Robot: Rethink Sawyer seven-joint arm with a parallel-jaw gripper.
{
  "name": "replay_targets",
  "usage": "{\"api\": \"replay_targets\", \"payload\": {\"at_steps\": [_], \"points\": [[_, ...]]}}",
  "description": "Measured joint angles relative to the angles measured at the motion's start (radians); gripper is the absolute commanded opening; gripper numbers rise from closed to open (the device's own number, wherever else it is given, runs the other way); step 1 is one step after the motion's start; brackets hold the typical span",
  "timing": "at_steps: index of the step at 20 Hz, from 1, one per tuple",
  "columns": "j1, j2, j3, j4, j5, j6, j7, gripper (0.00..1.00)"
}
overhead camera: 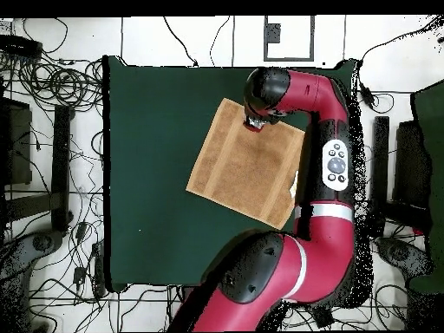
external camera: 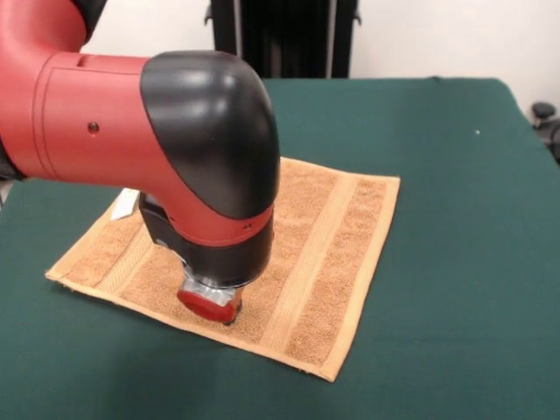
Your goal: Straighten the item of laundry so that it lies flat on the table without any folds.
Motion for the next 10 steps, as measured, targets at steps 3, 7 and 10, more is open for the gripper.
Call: {"api": "replay_targets", "payload": {"at_steps": [3, 7, 10], "points": [[0.013, 0.004, -0.017, -0.01, 0.0, 0.0, 0.0, 0.0], [0.031, 0.011, -0.034, -0.028, 0.0, 0.0, 0.0, 0.0], [0.036, 0.017, -0.04, -0.039, 0.004, 0.001, 0.0, 0.0]]}}
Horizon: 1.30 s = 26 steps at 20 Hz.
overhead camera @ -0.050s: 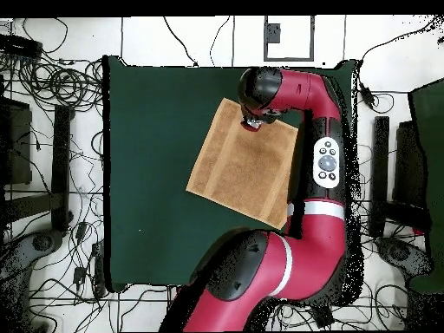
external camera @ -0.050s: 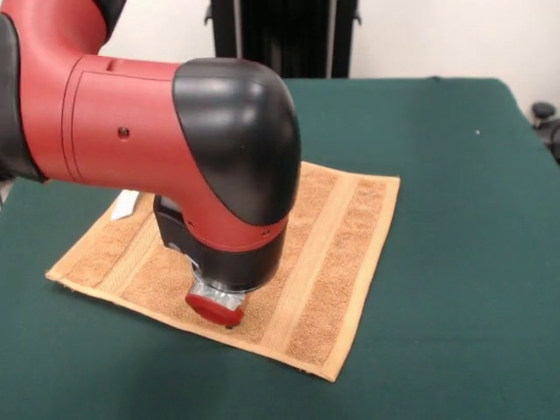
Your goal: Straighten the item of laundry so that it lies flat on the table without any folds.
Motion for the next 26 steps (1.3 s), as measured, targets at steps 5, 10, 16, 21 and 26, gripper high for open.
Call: {"api": "replay_targets", "payload": {"at_steps": [5, 10, 16, 21, 26], "points": [[-0.014, 0.0, 0.001, 0.011, 0.034, -0.032, 0.0, 0.0], [-0.057, -0.01, 0.012, 0.067, 0.109, -0.136, 0.0, 0.0], [-0.157, -0.016, 0.086, 0.17, 0.204, -0.377, 0.0, 0.0], [-0.227, -0.007, 0.15, 0.24, 0.23, -0.599, 0.0, 0.0], [-0.182, -0.015, 0.101, 0.214, 0.228, -0.587, 0.0, 0.0]]}}
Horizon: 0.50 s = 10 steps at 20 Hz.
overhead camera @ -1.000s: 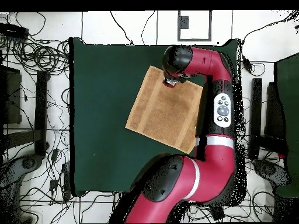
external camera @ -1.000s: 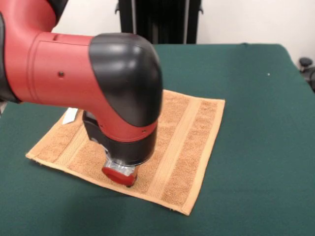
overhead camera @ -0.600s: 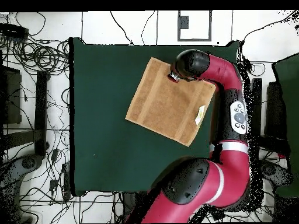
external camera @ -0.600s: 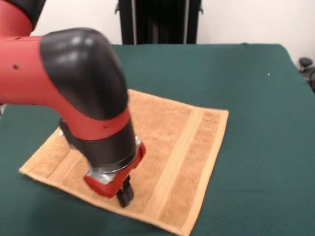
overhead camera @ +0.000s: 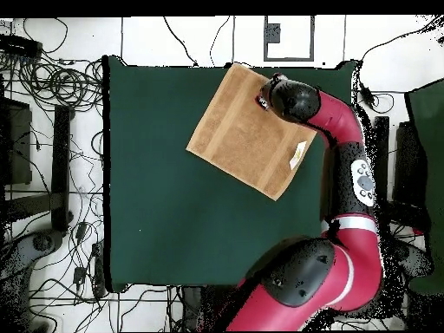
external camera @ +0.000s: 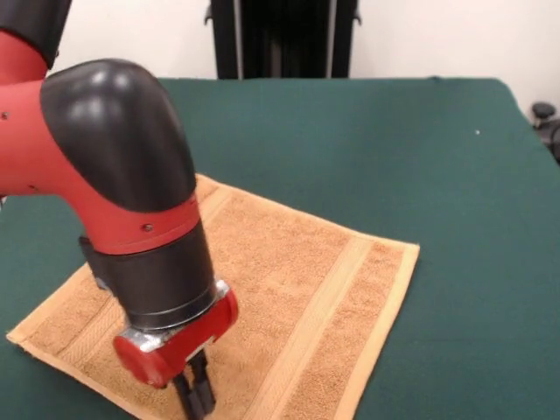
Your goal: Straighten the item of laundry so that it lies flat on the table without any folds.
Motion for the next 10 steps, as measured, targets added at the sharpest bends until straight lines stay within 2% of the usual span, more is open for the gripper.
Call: {"api": "replay_targets", "payload": {"at_steps": [10], "points": [[0.131, -0.048, -0.123, -0.026, -0.005, 0.243, 0.0, 0.0]]}}
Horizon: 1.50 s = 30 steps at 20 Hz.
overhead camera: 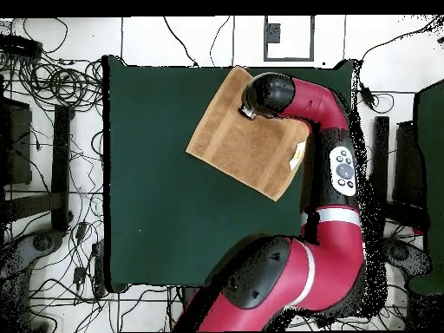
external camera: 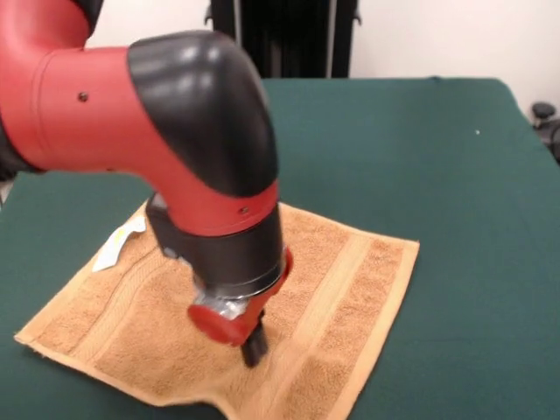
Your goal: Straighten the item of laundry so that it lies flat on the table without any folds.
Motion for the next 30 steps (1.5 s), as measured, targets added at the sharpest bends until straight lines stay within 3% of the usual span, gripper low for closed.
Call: {"api": "replay_targets", "payload": {"at_steps": [17, 30], "points": [[0.02, -0.181, -0.029, 0.024, 0.076, 0.086, 0.0, 0.0], [0.049, -0.186, -0.059, -0.002, 0.088, 0.087, 0.0, 0.0]]}}
